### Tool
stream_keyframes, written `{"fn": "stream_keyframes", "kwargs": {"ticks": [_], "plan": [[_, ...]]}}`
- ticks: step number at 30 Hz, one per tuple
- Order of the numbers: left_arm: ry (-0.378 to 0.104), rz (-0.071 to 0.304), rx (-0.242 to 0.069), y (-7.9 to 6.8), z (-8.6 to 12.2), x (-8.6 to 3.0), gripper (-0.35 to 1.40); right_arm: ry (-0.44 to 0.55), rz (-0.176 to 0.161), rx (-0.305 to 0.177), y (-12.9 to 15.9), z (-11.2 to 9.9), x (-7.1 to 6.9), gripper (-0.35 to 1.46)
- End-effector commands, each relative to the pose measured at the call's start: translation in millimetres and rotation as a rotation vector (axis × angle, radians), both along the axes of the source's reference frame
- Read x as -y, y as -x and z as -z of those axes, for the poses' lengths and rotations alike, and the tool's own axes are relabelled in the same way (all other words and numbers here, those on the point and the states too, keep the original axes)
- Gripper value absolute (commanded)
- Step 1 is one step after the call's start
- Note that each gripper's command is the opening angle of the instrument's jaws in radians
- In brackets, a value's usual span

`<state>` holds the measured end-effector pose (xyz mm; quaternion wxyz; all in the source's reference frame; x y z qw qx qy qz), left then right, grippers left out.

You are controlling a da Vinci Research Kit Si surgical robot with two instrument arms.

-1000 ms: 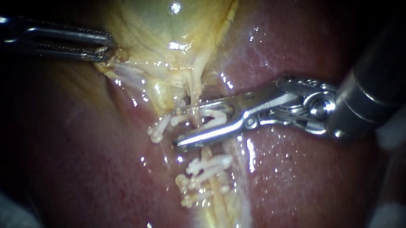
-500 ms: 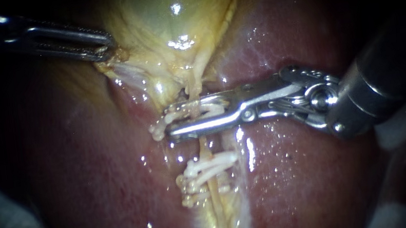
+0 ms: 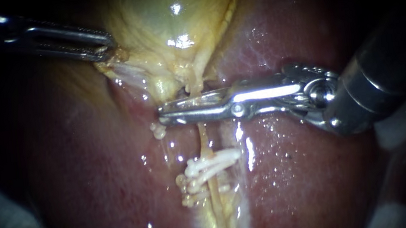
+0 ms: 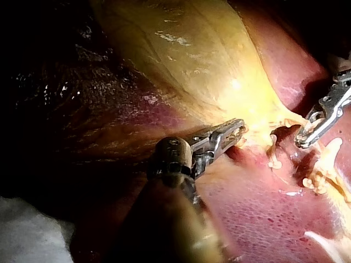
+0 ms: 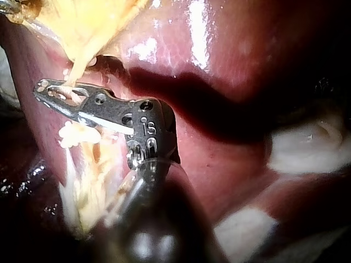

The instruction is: Clipping third clip right tube

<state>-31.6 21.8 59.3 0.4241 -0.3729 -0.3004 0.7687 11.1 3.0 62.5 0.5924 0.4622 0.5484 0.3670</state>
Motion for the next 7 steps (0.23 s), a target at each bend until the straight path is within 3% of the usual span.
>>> {"fn": "stream_keyframes", "kwargs": {"ticks": [1,7], "plan": [[0.0,0.0,0.0,0.0,0.0,0.0,-0.35,-0.005,0.001,0.0,0.0,0.0,0.0,-0.35],[0.0,0.0,0.0,0.1,0.0,0.0,-0.35,-0.008,0.002,0.001,-0.2,-0.4,0.3,-0.35]]}}
